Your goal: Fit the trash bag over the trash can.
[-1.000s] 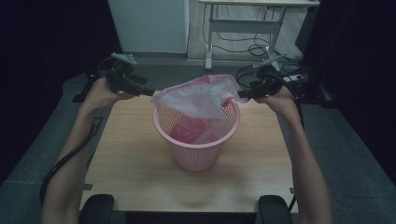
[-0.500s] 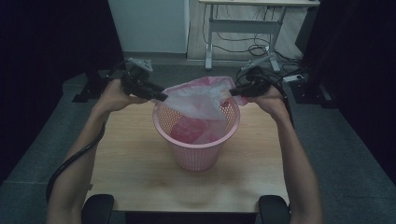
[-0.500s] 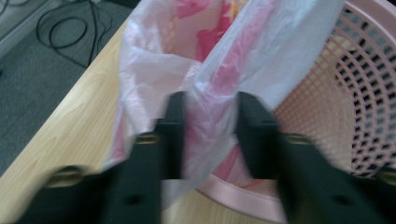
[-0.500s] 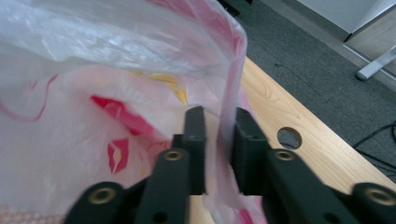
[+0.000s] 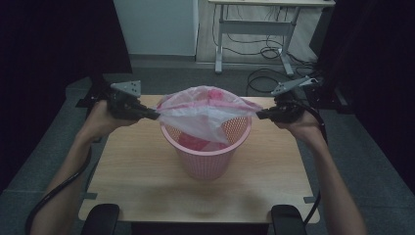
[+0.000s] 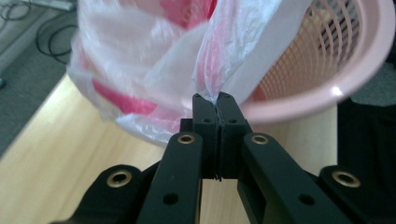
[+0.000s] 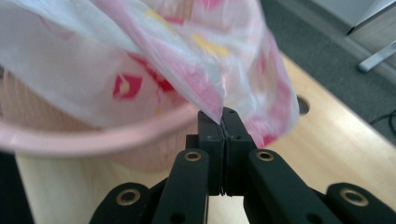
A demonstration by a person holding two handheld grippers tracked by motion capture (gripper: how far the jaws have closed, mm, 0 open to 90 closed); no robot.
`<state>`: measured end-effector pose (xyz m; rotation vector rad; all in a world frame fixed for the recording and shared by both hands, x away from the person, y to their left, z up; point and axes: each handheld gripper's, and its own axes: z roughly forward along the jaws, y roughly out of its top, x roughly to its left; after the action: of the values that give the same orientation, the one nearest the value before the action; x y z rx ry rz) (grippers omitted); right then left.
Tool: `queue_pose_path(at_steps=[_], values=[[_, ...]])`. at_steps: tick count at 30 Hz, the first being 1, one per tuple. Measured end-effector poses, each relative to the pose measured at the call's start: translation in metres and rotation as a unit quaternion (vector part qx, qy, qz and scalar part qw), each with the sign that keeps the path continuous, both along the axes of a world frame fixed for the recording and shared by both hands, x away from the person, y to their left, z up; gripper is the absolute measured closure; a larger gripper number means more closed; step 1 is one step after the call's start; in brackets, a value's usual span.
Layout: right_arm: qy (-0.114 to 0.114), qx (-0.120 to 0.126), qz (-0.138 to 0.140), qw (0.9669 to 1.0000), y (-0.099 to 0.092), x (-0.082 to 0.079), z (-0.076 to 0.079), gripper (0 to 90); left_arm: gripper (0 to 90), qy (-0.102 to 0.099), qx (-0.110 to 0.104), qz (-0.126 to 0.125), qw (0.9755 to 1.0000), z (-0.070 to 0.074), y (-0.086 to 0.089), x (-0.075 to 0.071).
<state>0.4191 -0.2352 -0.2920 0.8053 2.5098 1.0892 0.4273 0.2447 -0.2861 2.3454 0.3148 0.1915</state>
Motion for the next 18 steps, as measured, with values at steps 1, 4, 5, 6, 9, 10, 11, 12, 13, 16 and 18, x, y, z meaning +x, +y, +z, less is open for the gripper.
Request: queue_pose_path(at_steps=[1, 4, 5, 6, 9, 10, 11, 12, 13, 16, 18], values=[[0.005, -0.001, 0.001, 1.0, -0.002, -0.002, -0.004, 88.4, 87.5, 0.004, 0.002, 0.001, 1.0, -0.005, 0.002, -0.001], [0.02, -0.001, 0.003, 0.9998, -0.003, -0.005, -0.012, 83.5, 71.8, 0.008, -0.006, 0.002, 1.0, -0.011, 0.004, -0.004], [0.018, 0.004, 0.004, 0.9998, -0.003, -0.005, -0.011, 73.7, 61.2, -0.005, -0.008, 0.011, 0.9999, -0.01, 0.004, -0.006], [0.015, 0.012, 0.004, 0.9998, -0.003, -0.006, -0.008, 62.5, 53.8, -0.015, -0.012, 0.017, 0.9997, -0.007, 0.004, -0.006], [0.005, 0.036, 0.001, 0.9993, -0.002, -0.006, 0.004, 40.0, 42.5, -0.035, -0.029, 0.021, 0.9987, 0.007, 0.004, -0.008], [0.002, 0.041, 0.002, 0.9991, -0.001, -0.006, 0.009, 37.7, 41.7, -0.035, -0.034, 0.017, 0.9987, 0.011, 0.003, -0.008], [-0.001, 0.045, 0.008, 0.9989, 0.001, -0.006, 0.013, 35.9, 40.9, -0.035, -0.038, 0.012, 0.9986, 0.015, 0.001, -0.009], [-0.005, 0.048, 0.017, 0.9987, 0.004, -0.007, 0.017, 35.2, 39.2, -0.035, -0.04, 0.008, 0.9986, 0.018, -0.001, -0.009], [-0.008, 0.049, 0.026, 0.9984, 0.007, -0.007, 0.02, 34.5, 38.2, -0.034, -0.039, 0.005, 0.9987, 0.021, -0.004, -0.01], [-0.012, 0.051, 0.059, 0.9969, 0.02, -0.008, 0.026, 33.9, 35.3, -0.026, -0.026, -0.007, 0.9993, 0.023, -0.014, -0.009], [-0.013, 0.043, 0.08, 0.9958, 0.029, -0.008, 0.027, 35.0, 34.9, -0.026, -0.011, -0.006, 0.9996, 0.022, -0.021, -0.008]])
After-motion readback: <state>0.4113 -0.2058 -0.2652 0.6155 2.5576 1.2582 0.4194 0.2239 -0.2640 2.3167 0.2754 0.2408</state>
